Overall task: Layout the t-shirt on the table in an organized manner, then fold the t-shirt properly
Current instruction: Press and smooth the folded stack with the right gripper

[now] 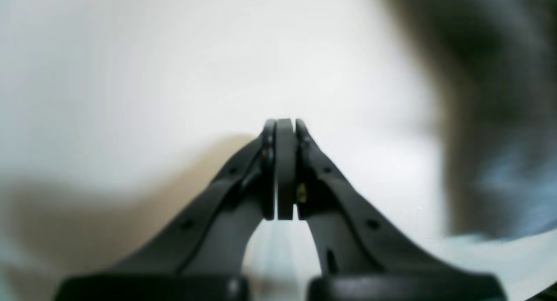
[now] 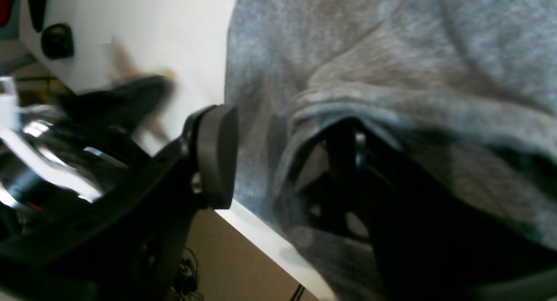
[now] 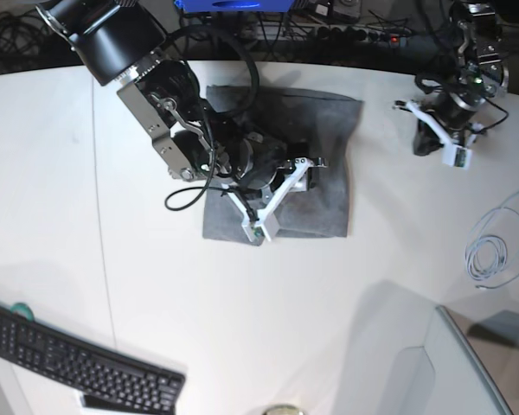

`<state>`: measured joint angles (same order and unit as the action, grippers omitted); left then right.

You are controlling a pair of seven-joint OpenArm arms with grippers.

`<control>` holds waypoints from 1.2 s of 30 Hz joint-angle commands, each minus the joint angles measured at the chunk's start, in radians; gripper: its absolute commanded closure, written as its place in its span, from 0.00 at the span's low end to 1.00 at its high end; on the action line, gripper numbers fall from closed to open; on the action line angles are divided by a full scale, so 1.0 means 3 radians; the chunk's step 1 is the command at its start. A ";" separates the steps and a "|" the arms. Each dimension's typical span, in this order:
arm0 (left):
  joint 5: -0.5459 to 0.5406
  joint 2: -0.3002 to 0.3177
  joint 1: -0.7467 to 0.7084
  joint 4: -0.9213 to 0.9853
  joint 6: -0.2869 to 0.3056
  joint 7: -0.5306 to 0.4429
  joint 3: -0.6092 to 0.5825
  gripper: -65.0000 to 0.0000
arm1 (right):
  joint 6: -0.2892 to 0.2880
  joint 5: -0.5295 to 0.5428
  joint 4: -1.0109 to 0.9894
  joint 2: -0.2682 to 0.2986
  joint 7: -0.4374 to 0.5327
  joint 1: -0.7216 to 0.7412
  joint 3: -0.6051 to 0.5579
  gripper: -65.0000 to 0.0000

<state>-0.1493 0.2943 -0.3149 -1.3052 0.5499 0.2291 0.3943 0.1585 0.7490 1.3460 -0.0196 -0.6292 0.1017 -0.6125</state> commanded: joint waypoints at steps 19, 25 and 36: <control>-0.0037 0.0244 -0.0334 -0.0071 0.0031 0.0042 0.1010 1.00 | 0.0349 0.0027 -0.0536 -0.0356 0.0049 0.0738 -0.1112 0.52; -0.0037 0.0234 -0.0334 -0.0071 0.0031 0.0042 0.1005 1.00 | 0.0349 0.0058 -0.0904 -0.0408 0.0320 0.1045 -0.1383 0.52; -0.0062 0.0254 -0.0318 0.0057 0.0031 0.0037 0.1031 1.00 | 0.1203 0.0043 0.1101 0.0308 -0.0662 0.0845 -0.0871 0.80</control>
<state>-0.1577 0.3519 -0.4057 -1.2774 0.5617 0.2584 0.6968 0.5129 0.7586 1.6726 0.0853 -0.8326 0.3454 -0.8680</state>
